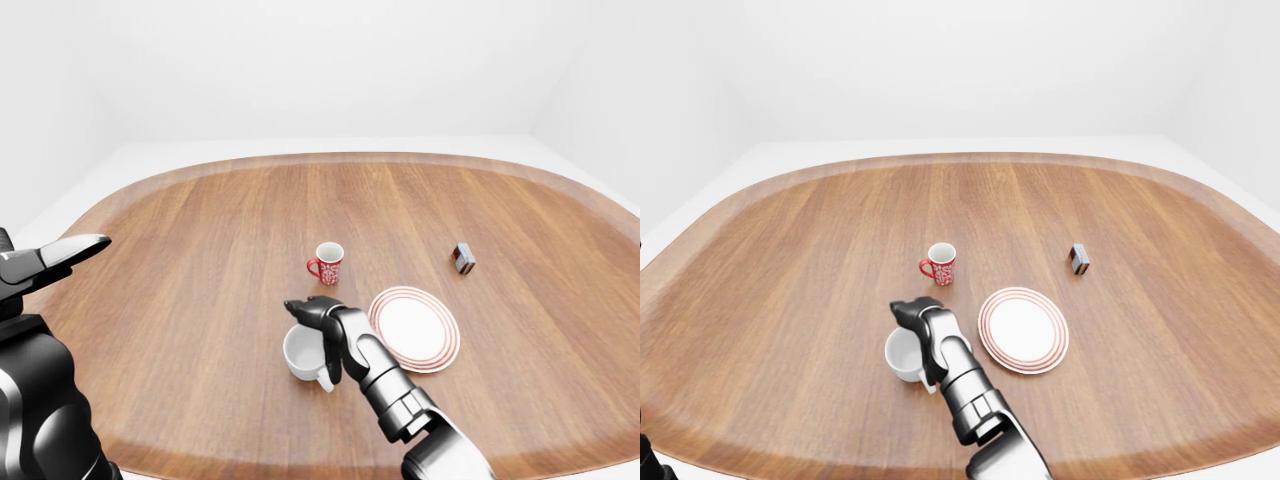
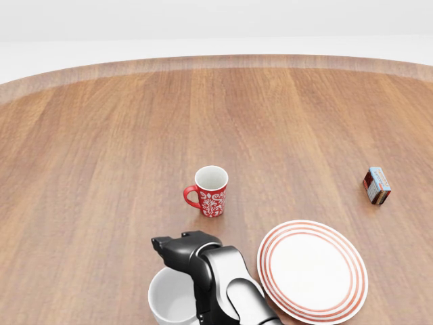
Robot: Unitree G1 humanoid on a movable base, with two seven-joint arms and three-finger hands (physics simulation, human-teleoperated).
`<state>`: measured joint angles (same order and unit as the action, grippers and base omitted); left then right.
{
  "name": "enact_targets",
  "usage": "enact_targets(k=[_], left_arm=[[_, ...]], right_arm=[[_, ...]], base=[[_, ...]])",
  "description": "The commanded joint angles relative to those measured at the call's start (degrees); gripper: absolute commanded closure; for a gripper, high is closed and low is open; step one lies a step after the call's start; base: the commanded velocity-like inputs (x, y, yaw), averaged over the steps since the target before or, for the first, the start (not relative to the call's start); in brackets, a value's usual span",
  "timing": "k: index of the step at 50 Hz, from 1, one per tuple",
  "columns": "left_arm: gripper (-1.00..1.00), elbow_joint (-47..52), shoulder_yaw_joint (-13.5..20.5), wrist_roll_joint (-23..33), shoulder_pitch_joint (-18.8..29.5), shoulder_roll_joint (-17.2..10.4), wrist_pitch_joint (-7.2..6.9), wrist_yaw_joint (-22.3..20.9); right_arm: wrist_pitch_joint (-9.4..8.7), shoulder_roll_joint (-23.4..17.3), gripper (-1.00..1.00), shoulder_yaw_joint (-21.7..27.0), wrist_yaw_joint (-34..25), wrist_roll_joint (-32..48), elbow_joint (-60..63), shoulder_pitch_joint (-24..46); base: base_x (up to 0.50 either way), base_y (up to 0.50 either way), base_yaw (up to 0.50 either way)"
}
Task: Put the white mug on the plate.
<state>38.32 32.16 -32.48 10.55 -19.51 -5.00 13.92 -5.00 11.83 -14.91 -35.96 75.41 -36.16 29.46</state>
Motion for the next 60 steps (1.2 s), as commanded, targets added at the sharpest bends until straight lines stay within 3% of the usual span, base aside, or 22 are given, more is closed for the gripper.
enact_targets(k=[1,33,60], left_arm=[[-1.0,-3.4,-0.8,0.1,0.5,0.3,0.0,0.7],[-1.0,-3.8,-1.1,0.1,0.4,0.6,0.0,0.5],[-1.0,-3.3,-0.9,-0.2,0.2,0.6,0.0,0.6]], right_arm=[[0.0,1.8,-1.0,-0.9,-1.4,3.9,-6.5,2.5],[0.0,5.4,-1.0,-1.4,0.3,5.3,-11.1,5.5],[0.0,5.8,-1.0,-0.4,8.8,1.9,-23.8,8.8]], base=[[0.0,0.0,0.0],[0.0,0.0,0.0],[0.0,0.0,0.0]])
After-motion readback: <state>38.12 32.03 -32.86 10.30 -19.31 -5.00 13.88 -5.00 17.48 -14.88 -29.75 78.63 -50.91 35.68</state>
